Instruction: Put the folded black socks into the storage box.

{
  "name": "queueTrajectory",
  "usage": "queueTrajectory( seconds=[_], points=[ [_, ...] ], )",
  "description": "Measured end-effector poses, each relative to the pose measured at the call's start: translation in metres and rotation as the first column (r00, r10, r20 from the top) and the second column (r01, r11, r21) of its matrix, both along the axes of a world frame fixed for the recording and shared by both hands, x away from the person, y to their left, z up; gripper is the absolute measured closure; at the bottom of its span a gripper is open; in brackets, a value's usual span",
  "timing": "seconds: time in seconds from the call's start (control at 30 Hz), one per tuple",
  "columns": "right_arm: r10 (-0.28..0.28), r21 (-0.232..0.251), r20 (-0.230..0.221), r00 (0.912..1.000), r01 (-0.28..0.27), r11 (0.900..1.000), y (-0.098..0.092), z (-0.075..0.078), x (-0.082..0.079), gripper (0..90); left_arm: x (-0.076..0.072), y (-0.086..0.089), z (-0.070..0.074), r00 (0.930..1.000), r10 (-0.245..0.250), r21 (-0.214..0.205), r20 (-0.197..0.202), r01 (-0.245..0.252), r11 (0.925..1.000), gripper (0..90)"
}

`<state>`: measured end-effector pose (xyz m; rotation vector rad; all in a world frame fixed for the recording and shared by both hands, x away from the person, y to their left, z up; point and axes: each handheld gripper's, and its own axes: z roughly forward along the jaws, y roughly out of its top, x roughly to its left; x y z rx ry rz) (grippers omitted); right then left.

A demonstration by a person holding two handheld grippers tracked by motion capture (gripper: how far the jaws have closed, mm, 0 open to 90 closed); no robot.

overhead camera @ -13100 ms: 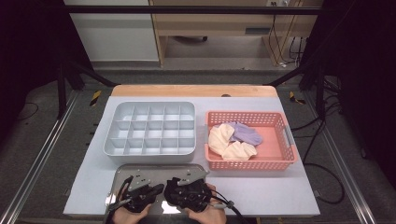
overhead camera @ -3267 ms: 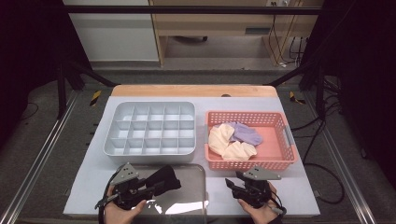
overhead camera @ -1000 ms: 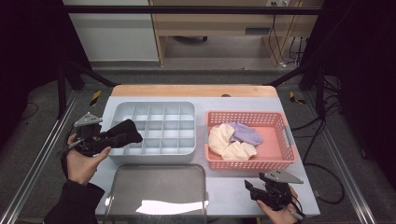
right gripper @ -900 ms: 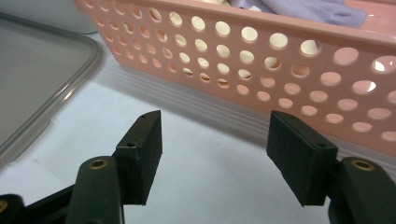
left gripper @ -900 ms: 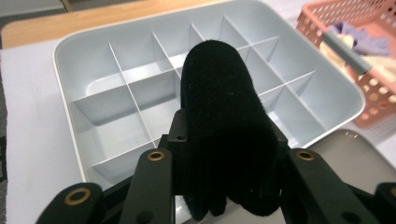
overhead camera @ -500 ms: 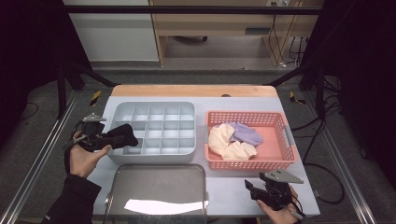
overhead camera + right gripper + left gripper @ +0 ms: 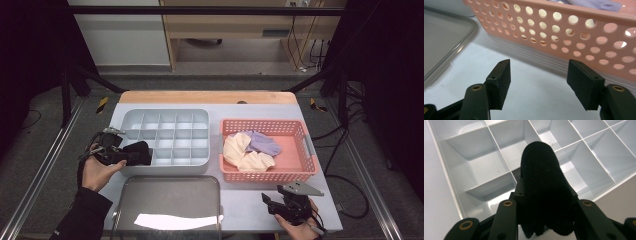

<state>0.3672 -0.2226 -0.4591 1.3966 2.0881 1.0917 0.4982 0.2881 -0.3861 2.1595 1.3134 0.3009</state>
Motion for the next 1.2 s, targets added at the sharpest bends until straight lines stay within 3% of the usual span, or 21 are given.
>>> queueTrajectory(
  seconds=[0.27,0.37,0.57,0.8,0.97,1.1,1.2],
  points=[
    [0.002,-0.001,-0.010,0.9999,-0.002,1.0000,0.001,-0.001,0.001,36.2,0.007,-0.011,-0.003,0.9976,-0.016,0.046,-0.068,0.019,0.9987,65.5],
    [0.002,0.000,-0.012,0.9999,-0.002,1.0000,0.001,-0.001,0.001,36.1,0.012,-0.016,-0.006,0.9940,-0.014,0.070,-0.109,0.022,0.9973,65.7],
    [0.003,0.000,-0.014,0.9999,-0.003,1.0000,0.001,-0.001,0.001,36.1,0.017,-0.024,-0.008,0.9880,-0.017,0.109,-0.154,0.034,0.9934,66.0],
    [0.009,-0.002,-0.017,0.9998,-0.010,1.0000,0.002,-0.002,0.002,36.0,0.022,-0.024,-0.013,0.9830,-0.038,0.085,-0.180,0.054,0.9949,66.0],
    [0.009,-0.001,-0.019,0.9998,-0.009,1.0000,0.002,-0.002,0.001,35.9,0.020,-0.023,-0.016,0.9877,-0.033,0.076,-0.153,0.045,0.9961,65.7],
    [0.011,0.000,-0.023,0.9997,-0.011,0.9999,0.003,-0.002,0.001,35.6,0.013,-0.018,-0.021,0.9970,-0.028,0.020,-0.072,0.030,0.9994,62.0],
    [0.010,-0.002,-0.019,0.9998,-0.010,0.9999,0.002,-0.002,0.001,35.5,0.009,-0.012,-0.022,0.9996,-0.019,-0.034,-0.020,0.018,0.9992,53.1]
  ],
)
